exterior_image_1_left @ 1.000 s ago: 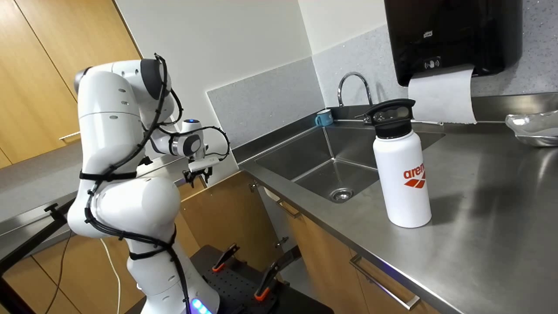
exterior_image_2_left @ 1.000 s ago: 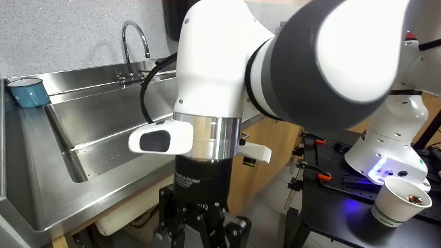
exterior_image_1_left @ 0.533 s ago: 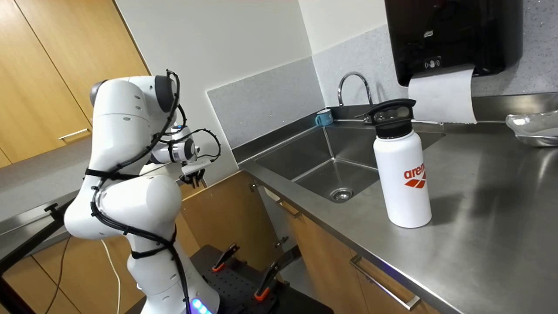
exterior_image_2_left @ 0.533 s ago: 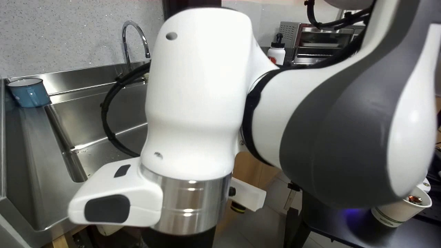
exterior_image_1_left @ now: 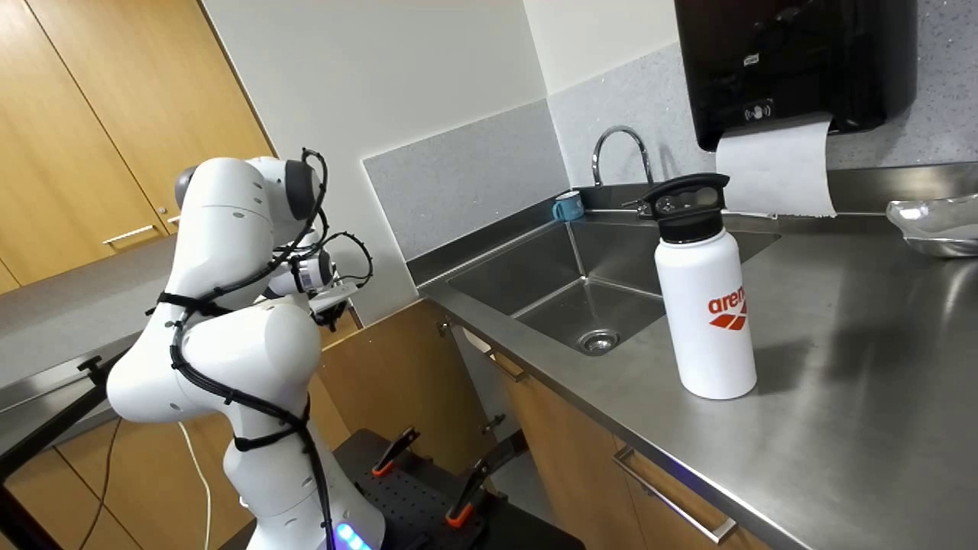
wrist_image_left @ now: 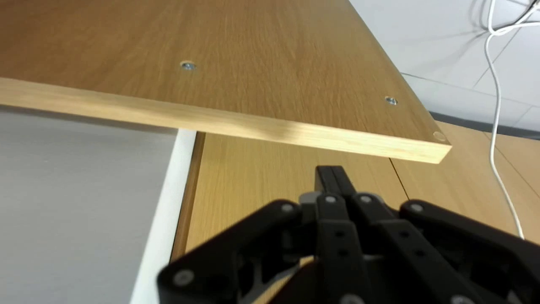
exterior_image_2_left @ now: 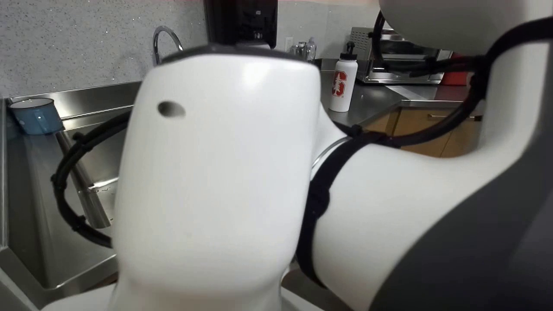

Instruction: Close the open cabinet door

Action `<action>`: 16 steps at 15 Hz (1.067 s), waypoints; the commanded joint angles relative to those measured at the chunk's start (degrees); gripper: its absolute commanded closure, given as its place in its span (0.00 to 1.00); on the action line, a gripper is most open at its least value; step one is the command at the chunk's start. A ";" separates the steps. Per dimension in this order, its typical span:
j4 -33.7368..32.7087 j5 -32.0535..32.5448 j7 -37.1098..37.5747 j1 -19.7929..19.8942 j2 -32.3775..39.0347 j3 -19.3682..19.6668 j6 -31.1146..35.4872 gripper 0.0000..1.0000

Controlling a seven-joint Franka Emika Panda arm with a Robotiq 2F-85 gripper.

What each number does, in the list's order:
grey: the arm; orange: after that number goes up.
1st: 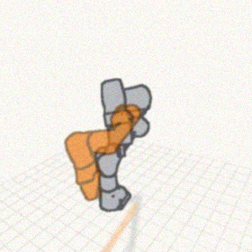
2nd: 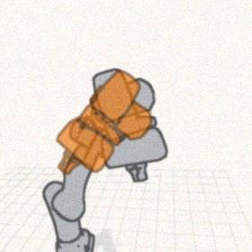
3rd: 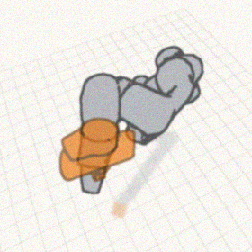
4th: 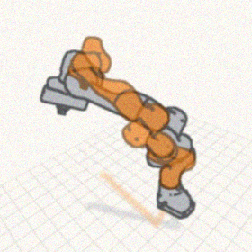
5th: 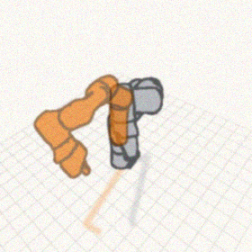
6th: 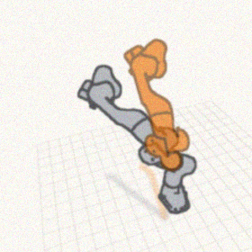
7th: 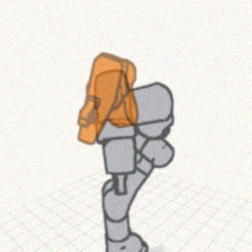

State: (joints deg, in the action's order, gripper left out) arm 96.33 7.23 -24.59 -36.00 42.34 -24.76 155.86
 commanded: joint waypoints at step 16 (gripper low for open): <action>-24.61 1.23 0.93 -6.53 15.14 2.01 -22.57 1.00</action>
State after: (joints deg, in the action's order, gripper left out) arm 75.50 8.31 -24.61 -40.99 56.21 -24.06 137.67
